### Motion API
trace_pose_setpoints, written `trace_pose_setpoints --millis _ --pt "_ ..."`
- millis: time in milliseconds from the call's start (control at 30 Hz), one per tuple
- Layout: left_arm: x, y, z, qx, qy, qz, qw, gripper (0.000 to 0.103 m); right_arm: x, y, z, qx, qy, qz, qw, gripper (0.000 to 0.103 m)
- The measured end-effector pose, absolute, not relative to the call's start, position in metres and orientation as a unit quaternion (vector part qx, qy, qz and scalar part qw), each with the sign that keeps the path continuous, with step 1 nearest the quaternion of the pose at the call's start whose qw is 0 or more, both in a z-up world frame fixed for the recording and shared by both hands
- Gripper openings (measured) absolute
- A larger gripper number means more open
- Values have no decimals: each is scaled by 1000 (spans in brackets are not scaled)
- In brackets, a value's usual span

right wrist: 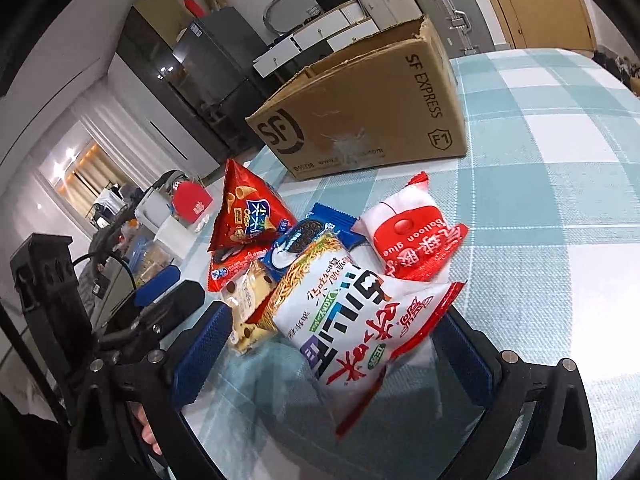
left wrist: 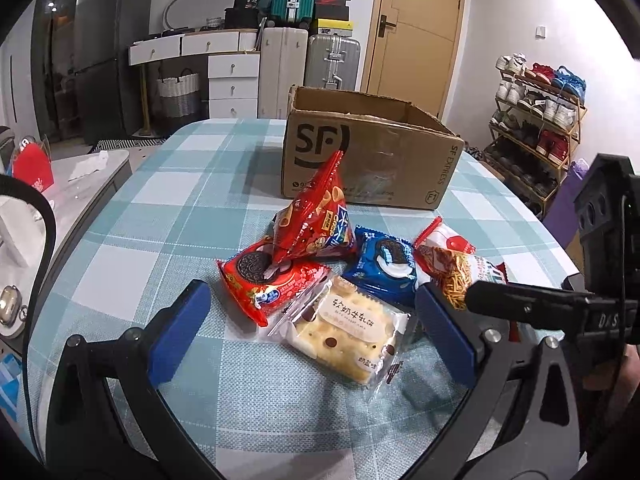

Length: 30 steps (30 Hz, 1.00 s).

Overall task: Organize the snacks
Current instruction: 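Grasp the white noodle-snack bag with the right gripper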

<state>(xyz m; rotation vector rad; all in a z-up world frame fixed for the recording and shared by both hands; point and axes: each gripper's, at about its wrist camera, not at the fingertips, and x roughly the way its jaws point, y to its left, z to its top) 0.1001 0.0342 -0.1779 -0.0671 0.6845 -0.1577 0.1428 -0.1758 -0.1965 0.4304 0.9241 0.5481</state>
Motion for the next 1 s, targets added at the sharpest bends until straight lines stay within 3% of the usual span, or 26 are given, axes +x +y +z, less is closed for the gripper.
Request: trace_pose_setpoints --millis 67,133,200,333,533,1000 --pt "102 34 -179 -35 337 -77 938 102 145 -175 -197 211 435 259 836 99" --pt "99 36 -180 -39 339 -75 937 102 147 -173 -197 213 436 259 835 76" --pt "99 38 -181 -44 342 -74 936 102 151 -170 -198 208 439 255 836 73" --pt "101 40 -182 -50 343 -70 936 102 149 -164 -199 201 441 261 835 57" --pt "100 42 -182 -51 339 -68 937 102 144 -167 -198 203 436 257 839 51" --pt "96 56 -182 -74 345 -69 933 102 143 -176 -201 221 430 253 838 51"
